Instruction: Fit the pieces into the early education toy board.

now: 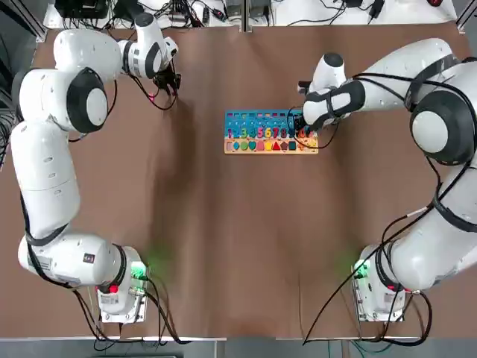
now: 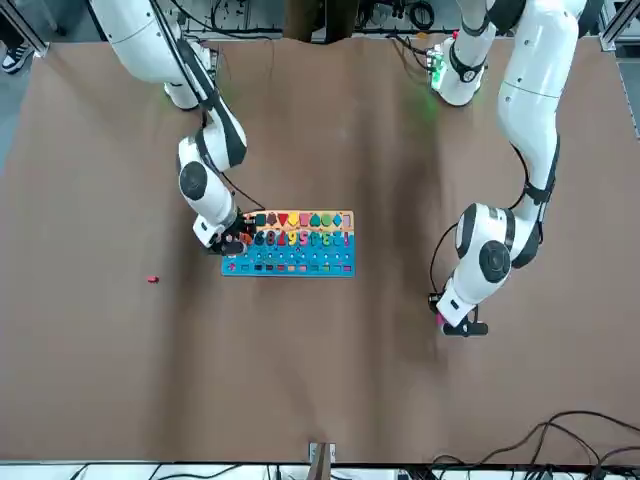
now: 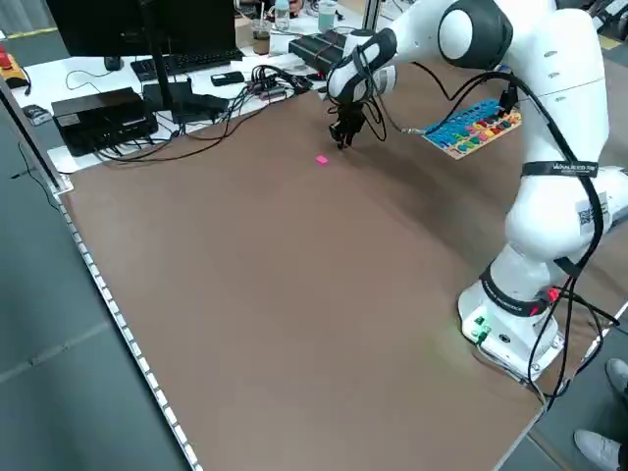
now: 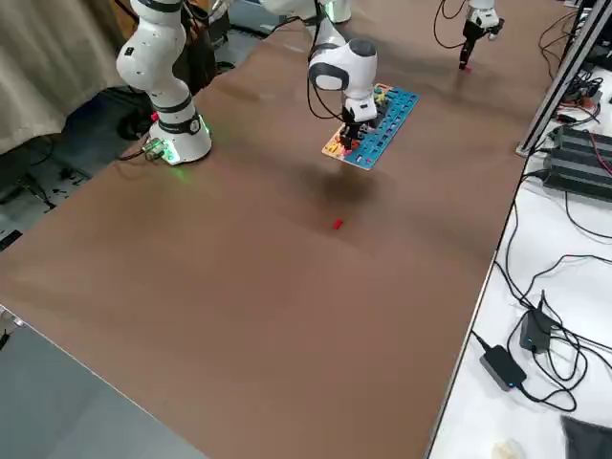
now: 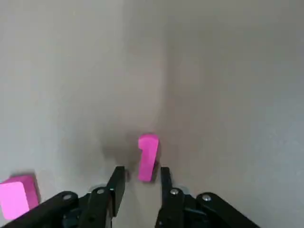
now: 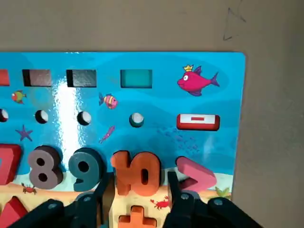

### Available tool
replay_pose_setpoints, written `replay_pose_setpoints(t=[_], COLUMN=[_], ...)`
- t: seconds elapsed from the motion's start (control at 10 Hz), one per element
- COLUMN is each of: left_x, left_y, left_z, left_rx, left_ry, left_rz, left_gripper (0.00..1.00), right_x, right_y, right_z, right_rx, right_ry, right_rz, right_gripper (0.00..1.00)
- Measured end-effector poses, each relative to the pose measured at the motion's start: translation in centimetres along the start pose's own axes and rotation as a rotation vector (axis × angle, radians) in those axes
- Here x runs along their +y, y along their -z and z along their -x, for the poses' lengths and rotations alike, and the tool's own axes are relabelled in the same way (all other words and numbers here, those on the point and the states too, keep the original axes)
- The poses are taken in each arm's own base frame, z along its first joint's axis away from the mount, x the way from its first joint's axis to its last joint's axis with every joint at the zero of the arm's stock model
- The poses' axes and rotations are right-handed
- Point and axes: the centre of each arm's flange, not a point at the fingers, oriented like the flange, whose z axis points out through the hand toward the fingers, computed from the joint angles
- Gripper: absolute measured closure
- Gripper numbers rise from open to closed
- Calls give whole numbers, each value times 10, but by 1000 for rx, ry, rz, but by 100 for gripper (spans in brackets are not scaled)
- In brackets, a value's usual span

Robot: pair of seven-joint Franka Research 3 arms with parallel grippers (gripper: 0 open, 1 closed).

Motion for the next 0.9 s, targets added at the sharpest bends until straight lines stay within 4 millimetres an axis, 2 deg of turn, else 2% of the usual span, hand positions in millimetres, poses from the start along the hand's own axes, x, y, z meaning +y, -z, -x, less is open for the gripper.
replay_pose_setpoints(t=[0.3,0.6,0.9], left_x=[1,3,3], left_y=[0,-1,2], left_z=[0,2,1], left_rx=[-1,-3,2], left_ry=[-2,-5,-6], left_rz=[0,-1,0], left_gripper=[68,85,87], right_x=[0,-2,-4], right_y=[1,3,3], right_z=[-1,-2,-2], right_rx=[-3,-7,-8], right_ry=[-47,-76,-89], right_rz=[-2,-3,-5], right_gripper=[47,47,47])
